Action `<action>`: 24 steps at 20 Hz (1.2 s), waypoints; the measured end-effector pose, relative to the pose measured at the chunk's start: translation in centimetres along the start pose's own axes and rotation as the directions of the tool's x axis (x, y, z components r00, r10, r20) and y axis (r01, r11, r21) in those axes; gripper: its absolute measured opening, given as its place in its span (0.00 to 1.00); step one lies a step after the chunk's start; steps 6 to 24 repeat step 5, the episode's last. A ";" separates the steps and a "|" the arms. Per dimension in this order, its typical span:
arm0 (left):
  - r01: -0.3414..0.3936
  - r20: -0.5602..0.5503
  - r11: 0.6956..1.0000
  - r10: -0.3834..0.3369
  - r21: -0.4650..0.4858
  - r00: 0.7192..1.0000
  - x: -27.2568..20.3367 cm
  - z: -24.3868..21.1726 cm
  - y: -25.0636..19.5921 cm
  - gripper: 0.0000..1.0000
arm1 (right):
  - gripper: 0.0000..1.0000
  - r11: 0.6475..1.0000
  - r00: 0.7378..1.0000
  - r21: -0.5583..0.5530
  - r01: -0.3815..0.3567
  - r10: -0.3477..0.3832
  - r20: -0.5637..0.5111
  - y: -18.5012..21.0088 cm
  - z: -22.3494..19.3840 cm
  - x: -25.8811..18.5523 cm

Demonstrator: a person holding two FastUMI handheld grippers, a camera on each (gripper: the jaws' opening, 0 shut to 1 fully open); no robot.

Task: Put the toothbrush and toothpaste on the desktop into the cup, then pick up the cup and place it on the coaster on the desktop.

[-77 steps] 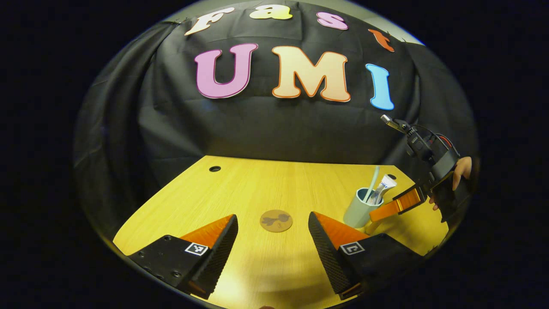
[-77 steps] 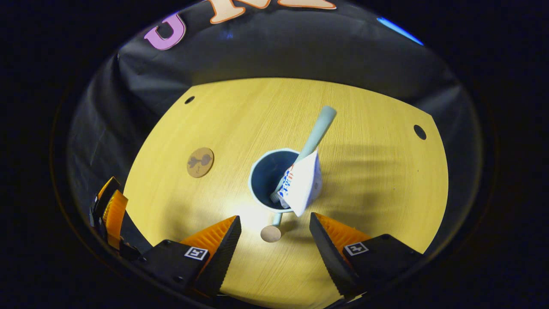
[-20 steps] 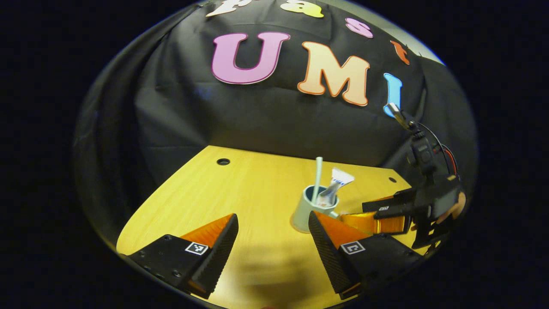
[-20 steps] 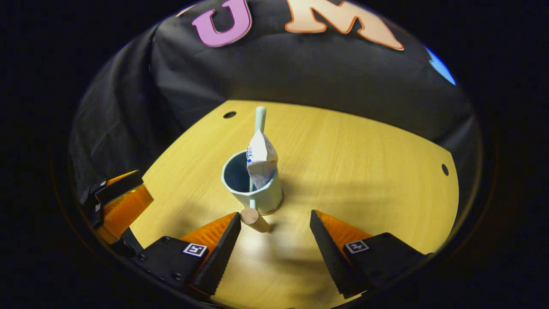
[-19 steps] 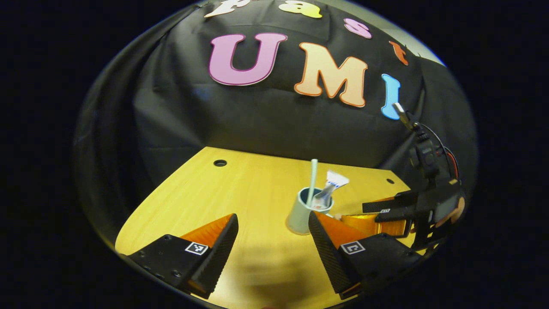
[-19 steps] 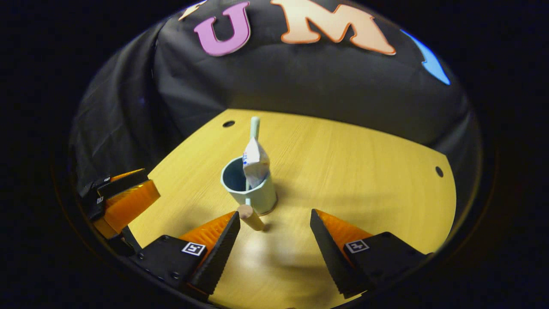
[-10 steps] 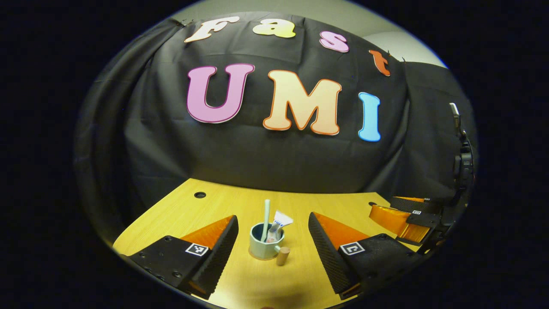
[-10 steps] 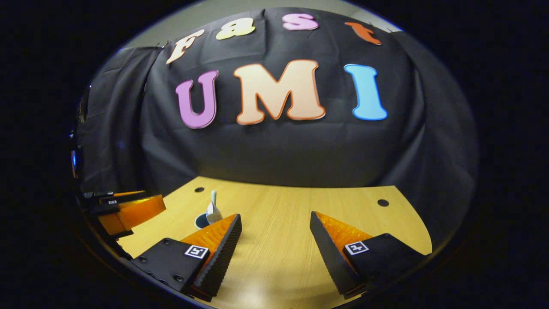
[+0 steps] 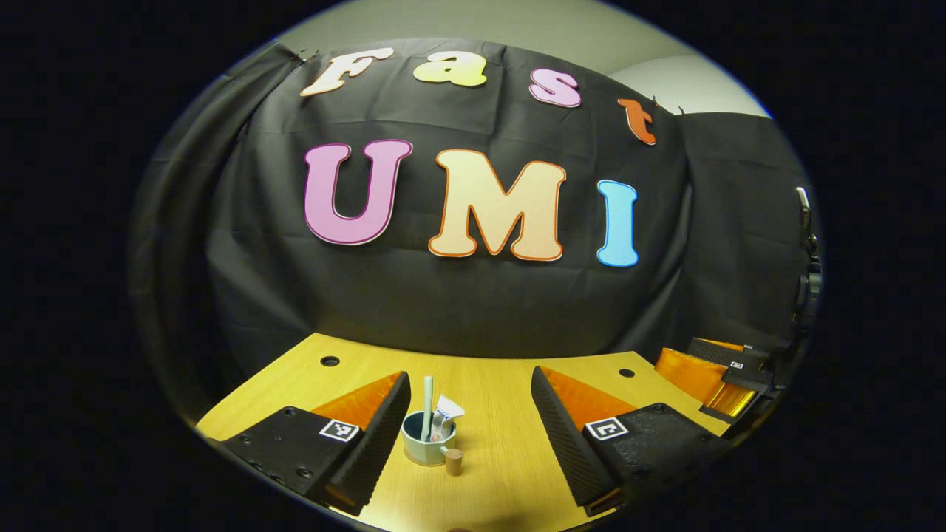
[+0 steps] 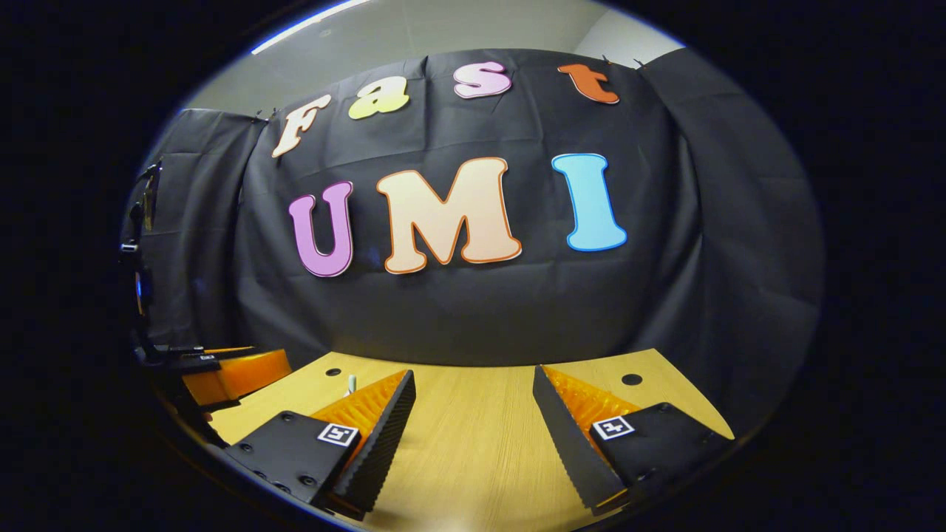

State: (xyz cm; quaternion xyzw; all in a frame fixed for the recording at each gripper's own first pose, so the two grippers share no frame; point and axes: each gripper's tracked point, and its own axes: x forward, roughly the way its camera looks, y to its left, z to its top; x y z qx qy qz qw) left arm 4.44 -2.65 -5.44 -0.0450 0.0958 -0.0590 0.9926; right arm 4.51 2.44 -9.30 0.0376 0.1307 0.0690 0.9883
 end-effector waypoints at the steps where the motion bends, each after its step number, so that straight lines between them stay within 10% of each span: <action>1: -0.002 0.012 1.000 0.002 0.005 1.000 0.0 0.4 0.0 0.95 | 0.96 1.000 1.000 -0.002 -0.005 0.005 0.006 0.0 0.1 -0.1; 24: -0.011 0.046 1.000 0.010 0.010 0.999 0.1 1.7 0.3 0.94 | 0.98 1.000 0.999 -0.020 -0.004 0.005 0.051 0.3 1.8 -0.3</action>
